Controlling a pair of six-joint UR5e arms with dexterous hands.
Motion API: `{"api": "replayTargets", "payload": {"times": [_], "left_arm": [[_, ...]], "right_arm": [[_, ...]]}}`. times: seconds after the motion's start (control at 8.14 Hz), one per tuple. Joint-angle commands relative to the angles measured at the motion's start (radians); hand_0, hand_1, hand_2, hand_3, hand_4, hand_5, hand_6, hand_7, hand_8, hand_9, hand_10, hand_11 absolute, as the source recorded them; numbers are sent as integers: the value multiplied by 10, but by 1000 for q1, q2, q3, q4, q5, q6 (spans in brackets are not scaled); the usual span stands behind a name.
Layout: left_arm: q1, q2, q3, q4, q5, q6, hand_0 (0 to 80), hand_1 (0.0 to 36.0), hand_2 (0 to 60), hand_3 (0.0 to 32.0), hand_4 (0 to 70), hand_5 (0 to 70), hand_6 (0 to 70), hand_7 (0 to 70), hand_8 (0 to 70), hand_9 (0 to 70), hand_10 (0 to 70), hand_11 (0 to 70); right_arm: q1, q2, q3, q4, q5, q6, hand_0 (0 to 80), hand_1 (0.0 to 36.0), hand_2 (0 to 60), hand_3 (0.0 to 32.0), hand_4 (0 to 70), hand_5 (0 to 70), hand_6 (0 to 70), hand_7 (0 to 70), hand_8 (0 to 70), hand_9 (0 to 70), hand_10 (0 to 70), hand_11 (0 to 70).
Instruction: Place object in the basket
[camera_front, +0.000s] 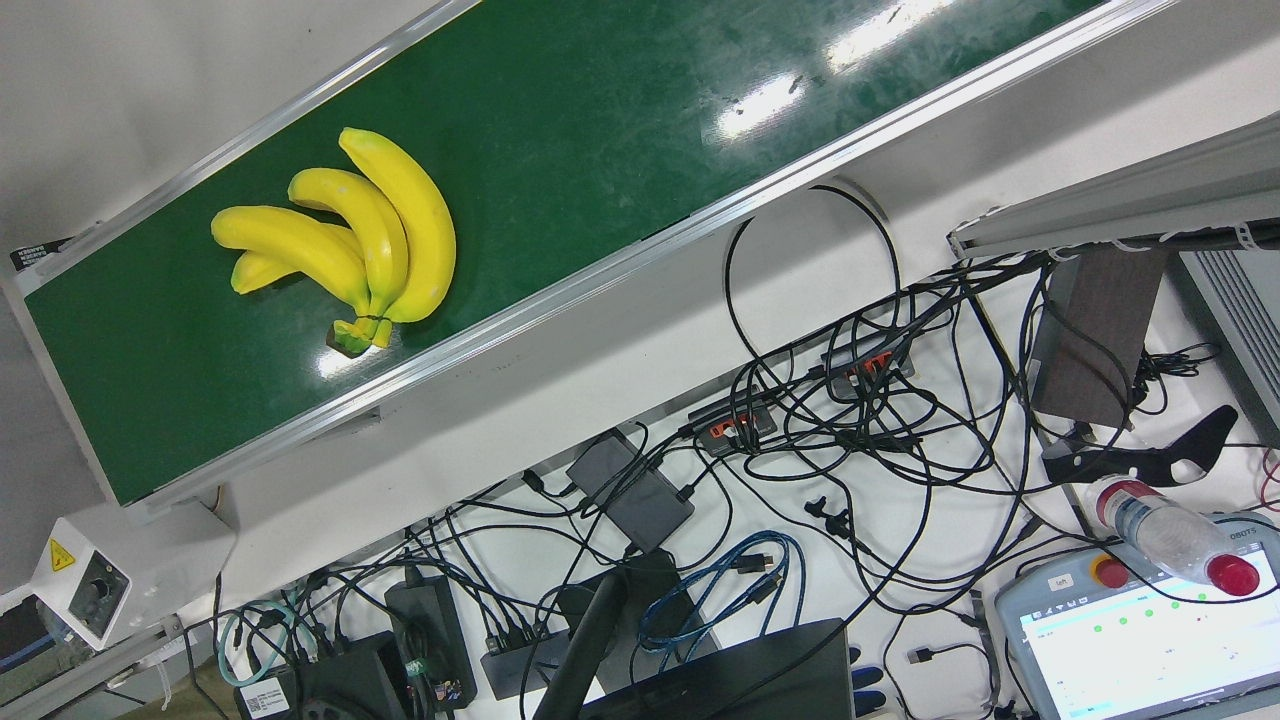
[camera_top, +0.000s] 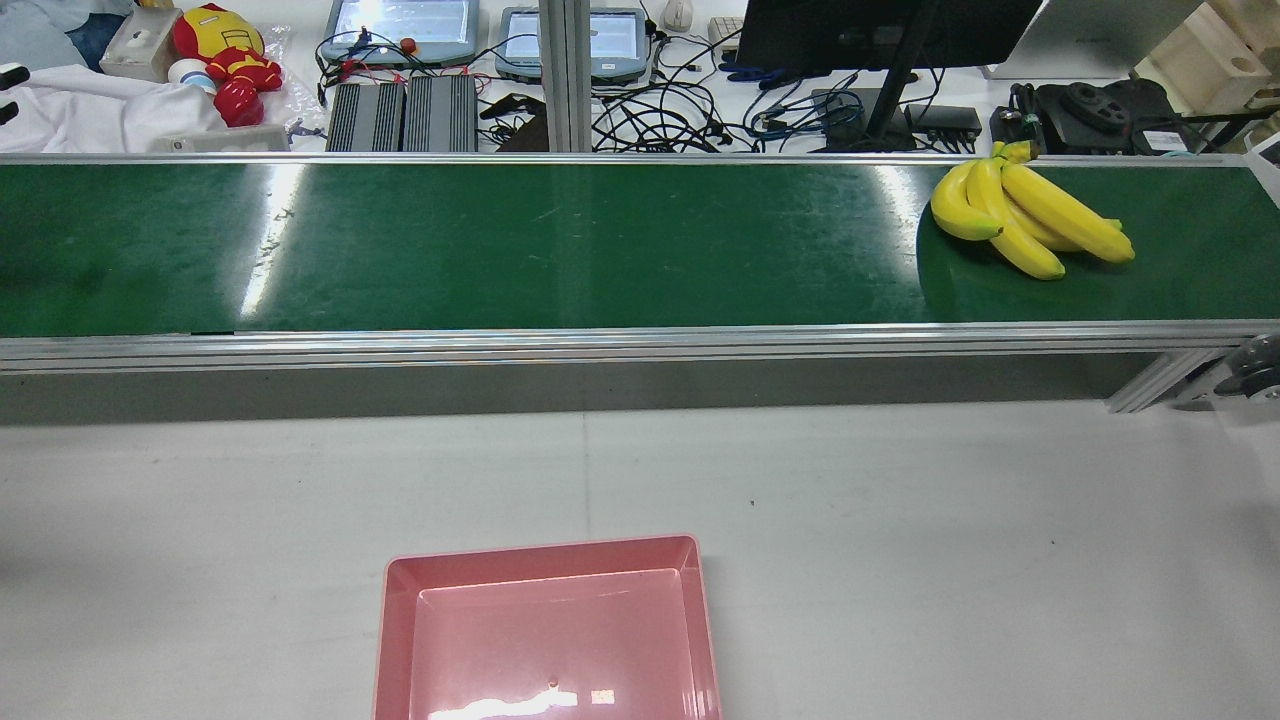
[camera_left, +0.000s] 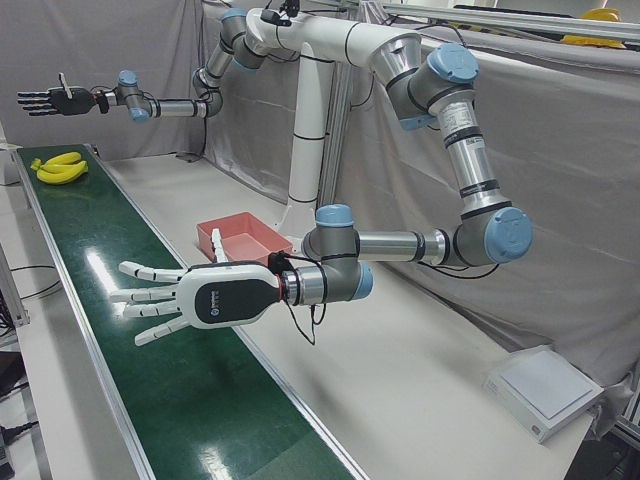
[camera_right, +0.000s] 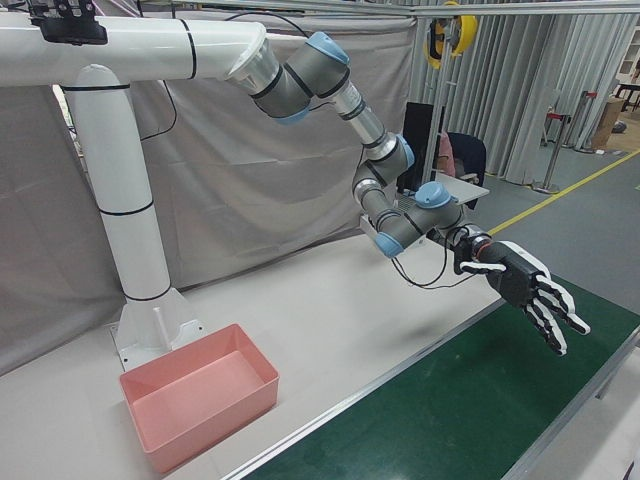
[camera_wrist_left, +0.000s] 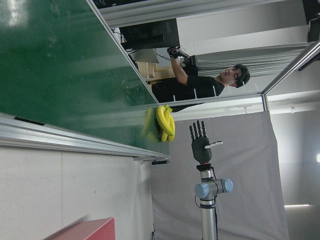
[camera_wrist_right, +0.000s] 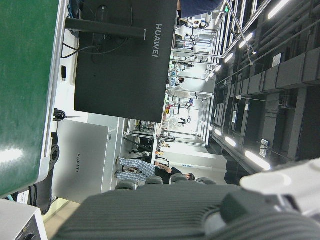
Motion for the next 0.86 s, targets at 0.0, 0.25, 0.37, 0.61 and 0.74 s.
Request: {"api": "replayTargets", "payload": {"times": [0.0, 0.25, 0.37, 0.61, 0.74], "left_arm": [[1, 5, 0, 0, -2, 11, 511, 104, 0, 142, 76, 161, 22, 53, 116, 98, 1, 16], [1, 6, 2, 0, -4, 55, 533, 123, 0, 194, 39, 165, 7, 53, 105, 92, 13, 37], [3, 0, 2, 0, -4, 60, 595, 194, 0, 192, 31, 154, 2, 60, 100, 93, 24, 60], [3, -7, 2, 0, -5, 63, 800, 301, 67, 178, 34, 138, 3, 66, 89, 100, 49, 107], [1, -7, 3, 0, -5, 63, 704, 246, 0, 176, 43, 145, 8, 66, 97, 104, 41, 90]], "right_arm": [[0, -1, 2, 0, 0, 1, 0, 0, 0, 0, 0, 0, 0, 0, 0, 0, 0, 0], [0, -1, 2, 0, 0, 1, 0, 0, 0, 0, 0, 0, 0, 0, 0, 0, 0, 0], [0, -1, 0, 0, 0, -1, 0, 0, 0, 0, 0, 0, 0, 0, 0, 0, 0, 0], [0, 0, 0, 0, 0, -1, 0, 0, 0, 0, 0, 0, 0, 0, 0, 0, 0, 0], [0, -1, 0, 0, 0, -1, 0, 0, 0, 0, 0, 0, 0, 0, 0, 0, 0, 0]]}}
